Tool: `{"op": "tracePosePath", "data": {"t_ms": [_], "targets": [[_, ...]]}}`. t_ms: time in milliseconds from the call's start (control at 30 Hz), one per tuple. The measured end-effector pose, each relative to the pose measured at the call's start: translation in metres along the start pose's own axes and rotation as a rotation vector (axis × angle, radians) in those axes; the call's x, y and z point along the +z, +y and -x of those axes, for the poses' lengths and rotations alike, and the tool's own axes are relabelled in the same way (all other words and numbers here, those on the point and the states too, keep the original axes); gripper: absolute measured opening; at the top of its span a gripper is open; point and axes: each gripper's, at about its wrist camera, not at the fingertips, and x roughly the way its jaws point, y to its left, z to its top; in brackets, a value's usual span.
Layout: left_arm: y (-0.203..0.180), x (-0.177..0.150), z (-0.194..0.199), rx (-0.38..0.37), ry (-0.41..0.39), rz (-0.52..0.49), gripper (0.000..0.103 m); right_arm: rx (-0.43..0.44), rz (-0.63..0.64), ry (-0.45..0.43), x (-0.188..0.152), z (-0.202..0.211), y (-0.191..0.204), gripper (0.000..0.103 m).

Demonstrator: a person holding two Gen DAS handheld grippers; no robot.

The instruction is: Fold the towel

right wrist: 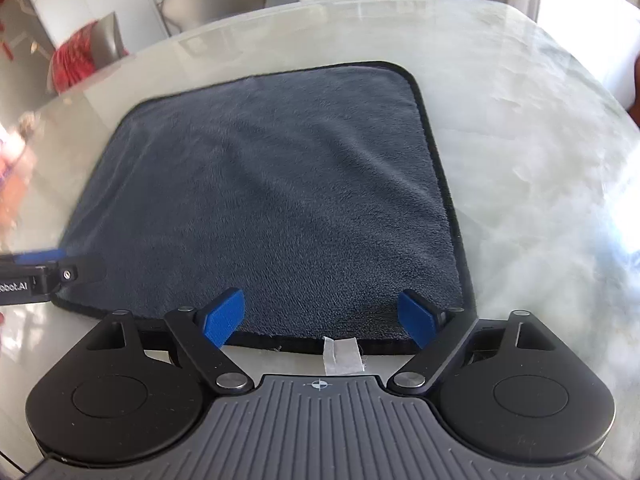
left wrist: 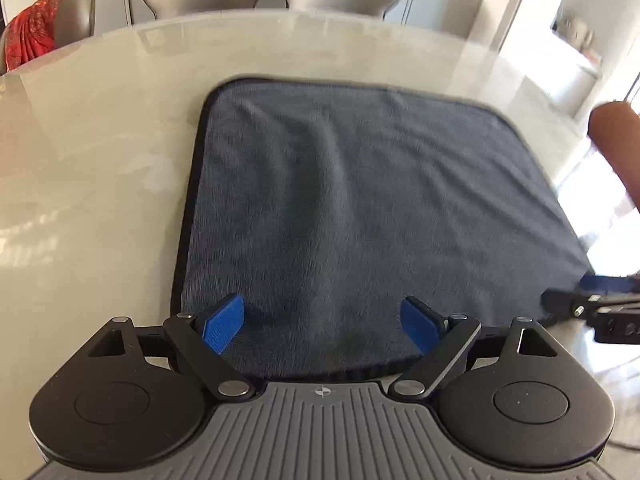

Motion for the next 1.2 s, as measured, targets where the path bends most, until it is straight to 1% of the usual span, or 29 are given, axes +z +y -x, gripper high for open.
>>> {"op": "tracePosePath", "data": {"t_ms": [100, 133, 200, 233, 267, 300, 367, 433, 467, 500, 533, 567, 600, 667, 867, 967, 1033, 1100, 1200], "targets": [[0.002, -0.003, 0.000, 0.039, 0.008, -0.049, 0.089, -0.038, 0.030, 0.016, -0.003, 0.002, -0.003, 0.087], [0.004, -0.004, 0.000, 0.044, 0.007, -0.049, 0.089, -0.059, 0.031, 0.013, -0.006, 0.003, -0.008, 0.088], [0.007, -0.005, 0.002, 0.035, 0.006, -0.028, 0.089, -0.040, 0.005, 0.004, -0.008, 0.007, -0.014, 0.087], [0.009, -0.003, 0.004, 0.026, 0.009, 0.002, 0.089, -0.006, -0.042, -0.004, -0.009, 0.011, -0.022, 0.087], [0.012, -0.002, 0.005, 0.014, 0.010, 0.035, 0.089, 0.054, -0.127, -0.016, -0.009, 0.017, -0.035, 0.087], [0.015, -0.001, 0.007, 0.001, 0.008, 0.060, 0.089, 0.078, -0.154, -0.024, -0.010, 0.017, -0.039, 0.087], [0.015, 0.000, 0.008, -0.010, 0.006, 0.072, 0.089, 0.182, -0.281, -0.088, -0.014, 0.027, -0.063, 0.087], [0.013, 0.000, 0.009, -0.012, 0.006, 0.057, 0.089, 0.266, -0.349, -0.139, -0.017, 0.032, -0.084, 0.086], [0.011, 0.000, 0.009, -0.013, 0.008, 0.047, 0.089, 0.331, -0.398, -0.165, -0.021, 0.033, -0.099, 0.079], [0.010, -0.001, 0.008, -0.012, 0.011, 0.045, 0.089, 0.357, -0.431, -0.174, -0.023, 0.032, -0.106, 0.064], [0.009, -0.001, 0.007, -0.011, 0.015, 0.042, 0.089, 0.398, -0.503, -0.173, -0.028, 0.030, -0.123, 0.054], [0.008, -0.001, 0.006, -0.010, 0.019, 0.040, 0.089, 0.401, -0.530, -0.167, -0.031, 0.028, -0.130, 0.042], [0.008, -0.002, 0.006, -0.008, 0.019, 0.038, 0.089, 0.399, -0.550, -0.162, -0.033, 0.026, -0.135, 0.035], [0.007, -0.001, 0.006, -0.002, 0.021, 0.028, 0.089, 0.364, -0.571, -0.143, -0.041, 0.025, -0.146, 0.035], [0.005, 0.001, 0.003, 0.004, 0.033, 0.006, 0.089, 0.271, -0.496, -0.103, -0.049, 0.033, -0.146, 0.035], [0.005, 0.000, 0.003, 0.007, 0.033, -0.004, 0.089, 0.266, -0.510, -0.107, -0.060, 0.038, -0.145, 0.035], [0.003, 0.000, 0.002, 0.012, 0.036, -0.015, 0.090, 0.239, -0.523, -0.099, -0.066, 0.040, -0.146, 0.035], [0.002, 0.000, 0.001, 0.012, 0.037, -0.019, 0.091, 0.249, -0.548, -0.082, -0.072, 0.040, -0.149, 0.035], [0.001, 0.000, 0.001, 0.011, 0.039, -0.027, 0.091, 0.279, -0.585, -0.086, -0.082, 0.037, -0.151, 0.035]]}}
